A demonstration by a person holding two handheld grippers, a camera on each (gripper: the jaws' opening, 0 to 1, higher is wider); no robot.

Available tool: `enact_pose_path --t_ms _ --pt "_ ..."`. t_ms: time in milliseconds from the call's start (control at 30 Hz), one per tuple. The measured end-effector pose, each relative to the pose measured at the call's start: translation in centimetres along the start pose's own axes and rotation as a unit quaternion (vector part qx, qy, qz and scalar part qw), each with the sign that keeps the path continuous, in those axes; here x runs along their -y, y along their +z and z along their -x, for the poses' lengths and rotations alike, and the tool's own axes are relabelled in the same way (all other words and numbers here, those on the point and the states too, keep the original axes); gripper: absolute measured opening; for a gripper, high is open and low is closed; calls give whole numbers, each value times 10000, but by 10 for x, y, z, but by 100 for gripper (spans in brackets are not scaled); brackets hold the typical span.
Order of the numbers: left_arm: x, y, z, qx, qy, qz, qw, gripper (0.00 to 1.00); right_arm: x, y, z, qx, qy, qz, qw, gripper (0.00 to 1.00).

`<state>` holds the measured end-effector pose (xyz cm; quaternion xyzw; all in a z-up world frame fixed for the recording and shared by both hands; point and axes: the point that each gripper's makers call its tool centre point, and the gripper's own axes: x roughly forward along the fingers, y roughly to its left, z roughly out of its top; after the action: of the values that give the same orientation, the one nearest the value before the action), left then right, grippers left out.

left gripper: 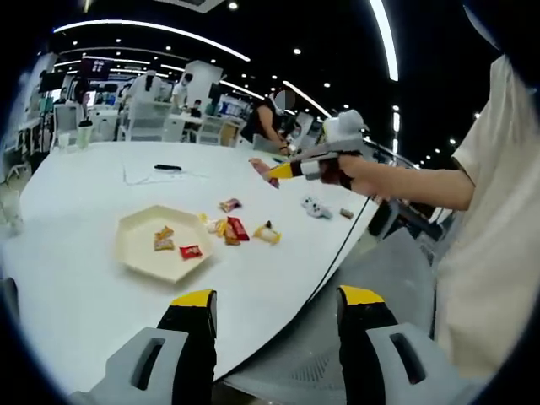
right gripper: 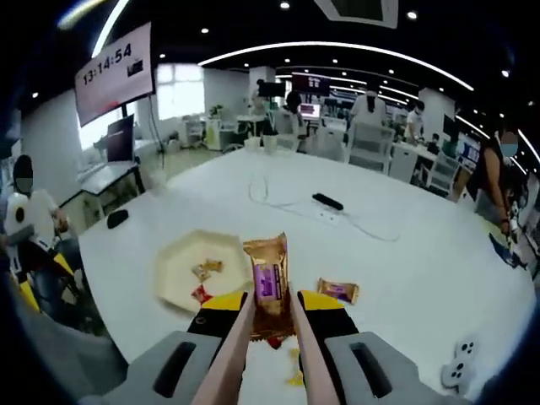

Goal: Place the target food into the container with the food tongs after gripping and lifting it, then release it inside without dropping or visibly crushing the food.

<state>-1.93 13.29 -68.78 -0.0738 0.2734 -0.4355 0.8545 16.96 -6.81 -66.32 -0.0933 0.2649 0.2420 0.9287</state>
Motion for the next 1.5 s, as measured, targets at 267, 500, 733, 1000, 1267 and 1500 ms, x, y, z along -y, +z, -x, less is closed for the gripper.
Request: enact_pose_path --t_ms 267,500,733,1000,1267,1500 --pt "2 -1 9 77 85 23 9999 57 1 11 4 142 -26 -11 9999 22" --pt "3 1 11 164 136 20 9998 57 -7 16 2 211 48 -16 9998 22" --pt "5 0 12 200 158 15 9997 57 -13 22 0 258 114 6 9996 22" --pt "3 -1 17 244 230 53 9994 57 -23 31 -9 283 223 83 9993 22" --pt "-1 -4 26 338 392 144 9986 57 -44 41 -23 284 455 216 9983 22" --pt "-5 -9 36 386 546 237 9975 57 -69 49 -36 281 709 327 9965 22"
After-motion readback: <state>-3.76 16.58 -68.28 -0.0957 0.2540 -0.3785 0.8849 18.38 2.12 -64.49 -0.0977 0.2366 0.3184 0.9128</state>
